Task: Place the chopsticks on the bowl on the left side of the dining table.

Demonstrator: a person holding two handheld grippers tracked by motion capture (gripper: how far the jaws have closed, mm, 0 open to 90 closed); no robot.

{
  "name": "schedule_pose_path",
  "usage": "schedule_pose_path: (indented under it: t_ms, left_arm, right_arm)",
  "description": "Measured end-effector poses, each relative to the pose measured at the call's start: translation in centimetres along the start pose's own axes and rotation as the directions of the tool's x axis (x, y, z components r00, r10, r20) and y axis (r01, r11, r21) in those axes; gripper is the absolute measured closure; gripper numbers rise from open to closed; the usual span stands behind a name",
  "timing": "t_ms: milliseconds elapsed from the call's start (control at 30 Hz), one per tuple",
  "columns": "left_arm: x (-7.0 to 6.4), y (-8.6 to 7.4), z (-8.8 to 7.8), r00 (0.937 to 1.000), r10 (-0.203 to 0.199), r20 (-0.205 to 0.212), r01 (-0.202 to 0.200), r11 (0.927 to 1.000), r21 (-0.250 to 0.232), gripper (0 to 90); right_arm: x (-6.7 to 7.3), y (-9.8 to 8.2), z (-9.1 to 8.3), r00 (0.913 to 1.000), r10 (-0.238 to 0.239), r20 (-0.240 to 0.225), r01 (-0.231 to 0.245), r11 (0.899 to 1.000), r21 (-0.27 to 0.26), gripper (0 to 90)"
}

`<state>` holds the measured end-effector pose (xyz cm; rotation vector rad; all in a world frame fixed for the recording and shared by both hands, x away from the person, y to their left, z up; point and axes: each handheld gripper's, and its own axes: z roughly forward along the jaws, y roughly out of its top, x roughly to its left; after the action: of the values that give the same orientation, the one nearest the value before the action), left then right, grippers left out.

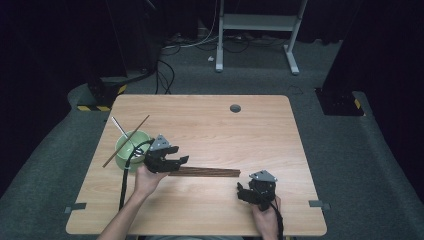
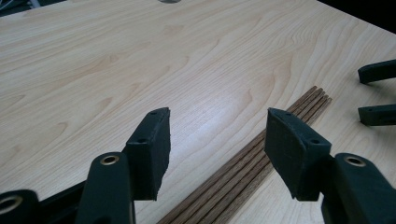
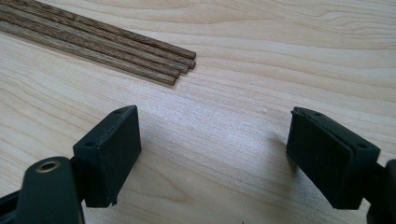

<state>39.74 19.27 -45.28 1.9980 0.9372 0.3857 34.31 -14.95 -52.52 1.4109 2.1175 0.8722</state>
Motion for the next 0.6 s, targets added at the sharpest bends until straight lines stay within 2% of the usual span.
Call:
schedule_pose_path:
  t_ms: [600]
  left_arm:
    - [-1.2,0.1,1.3,0.9994,0.016,0.032,-0.016,0.9998,0.015,40.6]
  right_arm:
    - [0.0,0.0,0.0,1.0000,0.000,0.000,0.000,1.000,0.000,17.1]
